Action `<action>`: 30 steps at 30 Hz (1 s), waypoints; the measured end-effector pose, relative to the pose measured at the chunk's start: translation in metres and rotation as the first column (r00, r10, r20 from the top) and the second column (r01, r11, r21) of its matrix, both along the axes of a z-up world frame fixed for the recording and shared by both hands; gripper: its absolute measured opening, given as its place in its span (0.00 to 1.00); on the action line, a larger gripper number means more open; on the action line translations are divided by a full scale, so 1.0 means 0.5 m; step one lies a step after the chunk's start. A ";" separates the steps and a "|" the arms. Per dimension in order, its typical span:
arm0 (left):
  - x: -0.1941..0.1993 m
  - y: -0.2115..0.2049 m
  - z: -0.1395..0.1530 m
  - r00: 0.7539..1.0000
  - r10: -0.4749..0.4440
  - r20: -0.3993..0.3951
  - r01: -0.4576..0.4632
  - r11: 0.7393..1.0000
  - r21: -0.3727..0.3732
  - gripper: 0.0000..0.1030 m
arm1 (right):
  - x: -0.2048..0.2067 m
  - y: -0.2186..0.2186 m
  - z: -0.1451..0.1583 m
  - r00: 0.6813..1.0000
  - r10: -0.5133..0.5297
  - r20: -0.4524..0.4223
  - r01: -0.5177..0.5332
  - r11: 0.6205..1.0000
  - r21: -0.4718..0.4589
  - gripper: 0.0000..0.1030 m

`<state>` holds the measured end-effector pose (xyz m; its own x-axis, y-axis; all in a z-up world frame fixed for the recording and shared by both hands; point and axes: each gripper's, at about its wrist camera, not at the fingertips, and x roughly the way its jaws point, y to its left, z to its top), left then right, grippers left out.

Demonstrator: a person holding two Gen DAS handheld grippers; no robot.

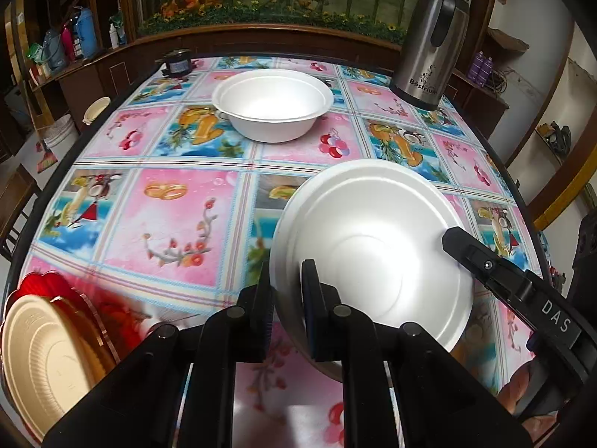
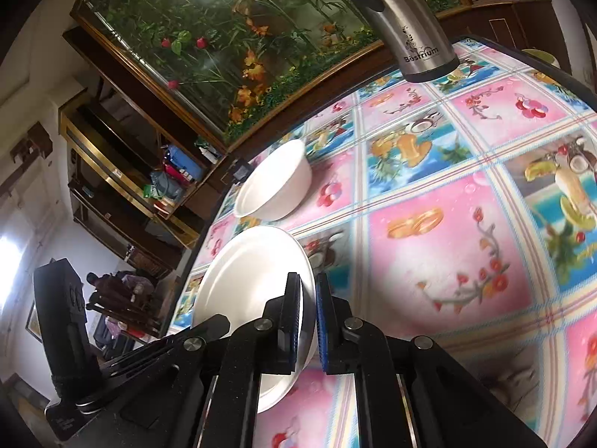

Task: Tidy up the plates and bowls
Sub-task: 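Lift the white foam plate and carry it toward the stack with the right gripper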

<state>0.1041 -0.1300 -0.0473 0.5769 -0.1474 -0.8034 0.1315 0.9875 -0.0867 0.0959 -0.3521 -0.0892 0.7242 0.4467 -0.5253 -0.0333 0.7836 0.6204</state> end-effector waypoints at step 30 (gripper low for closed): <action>-0.150 0.229 0.076 0.981 0.122 0.150 -0.121 0.992 -0.018 0.13 | -0.092 0.235 0.109 0.979 0.168 0.111 -0.164 0.985 -0.044 0.08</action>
<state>0.0292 -0.0156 -0.0091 0.7050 -0.0756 -0.7052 0.0227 0.9962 -0.0842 0.0497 -0.2348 -0.0348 0.6970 0.5490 -0.4612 -0.2336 0.7820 0.5778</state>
